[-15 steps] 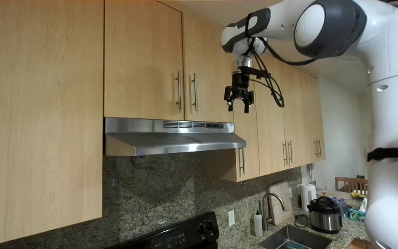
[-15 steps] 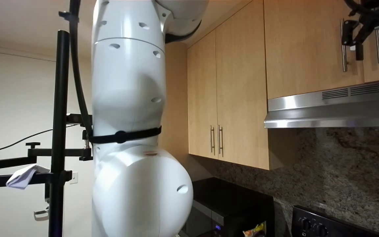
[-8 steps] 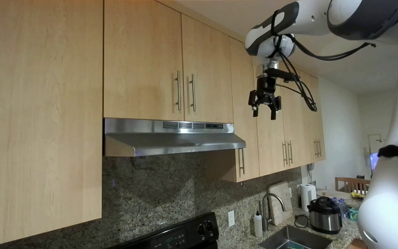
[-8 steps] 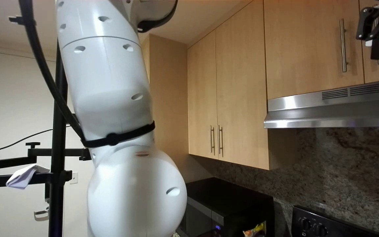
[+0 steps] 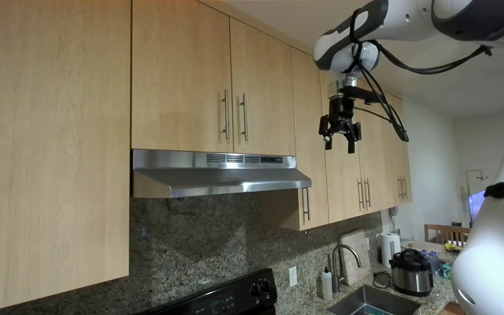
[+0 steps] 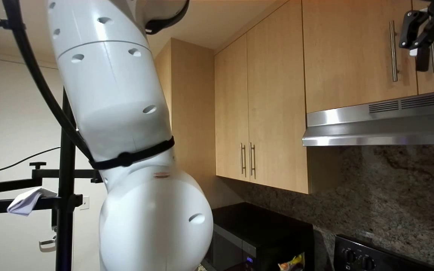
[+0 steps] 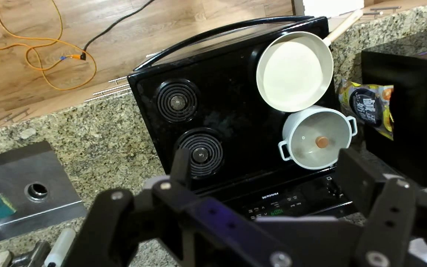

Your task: Close the cupboard drawer.

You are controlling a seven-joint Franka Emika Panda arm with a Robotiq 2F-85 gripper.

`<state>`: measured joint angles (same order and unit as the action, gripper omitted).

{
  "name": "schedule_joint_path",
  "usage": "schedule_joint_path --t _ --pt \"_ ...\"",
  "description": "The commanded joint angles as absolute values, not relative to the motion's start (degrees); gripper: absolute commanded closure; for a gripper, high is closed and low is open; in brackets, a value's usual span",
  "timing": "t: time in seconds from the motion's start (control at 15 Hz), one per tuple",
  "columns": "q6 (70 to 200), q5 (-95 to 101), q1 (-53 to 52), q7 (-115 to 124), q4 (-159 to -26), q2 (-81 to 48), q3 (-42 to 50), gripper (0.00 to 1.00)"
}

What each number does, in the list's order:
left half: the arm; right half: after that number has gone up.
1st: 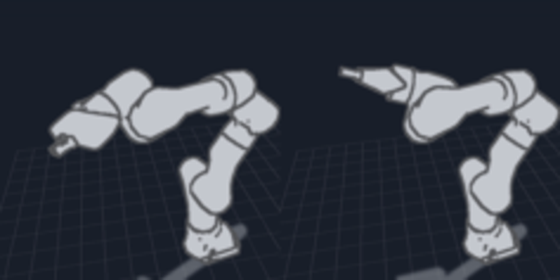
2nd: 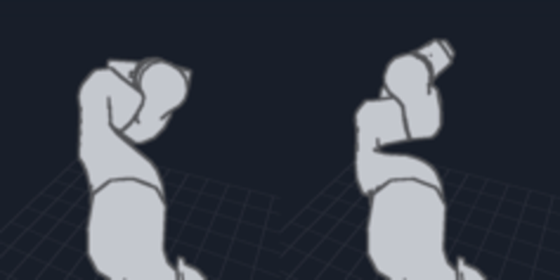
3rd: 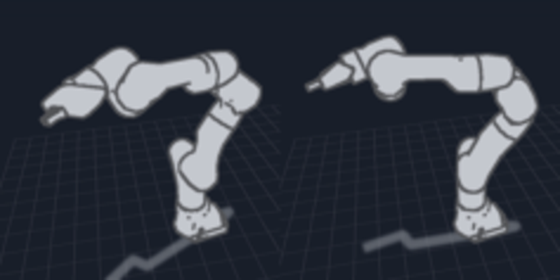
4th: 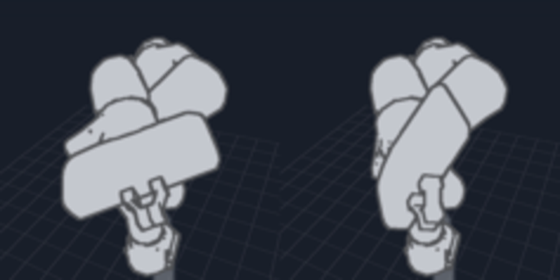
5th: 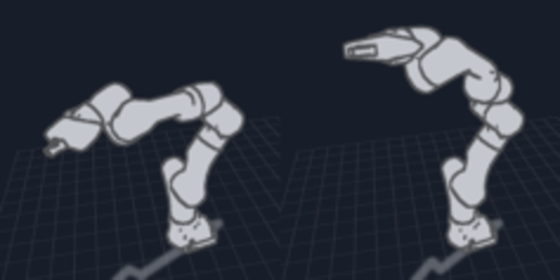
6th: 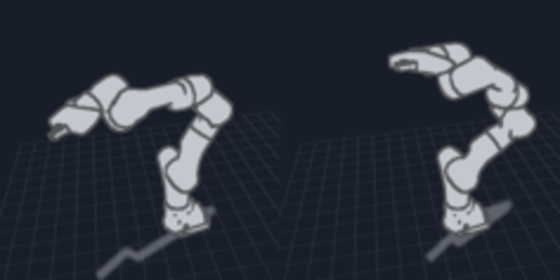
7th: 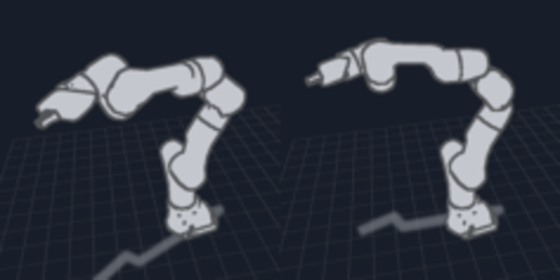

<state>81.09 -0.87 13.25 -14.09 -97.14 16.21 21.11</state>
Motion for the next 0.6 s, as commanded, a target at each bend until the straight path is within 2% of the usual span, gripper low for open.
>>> schedule_joint_path --t 0.0,0.53 --pt "80.9 -1.01 13.65 -14.24 -96.84 15.98 20.86 0.0" --pt "89.17 -0.84 13.6 -12.45 -107.15 21.24 18.93 0.0"
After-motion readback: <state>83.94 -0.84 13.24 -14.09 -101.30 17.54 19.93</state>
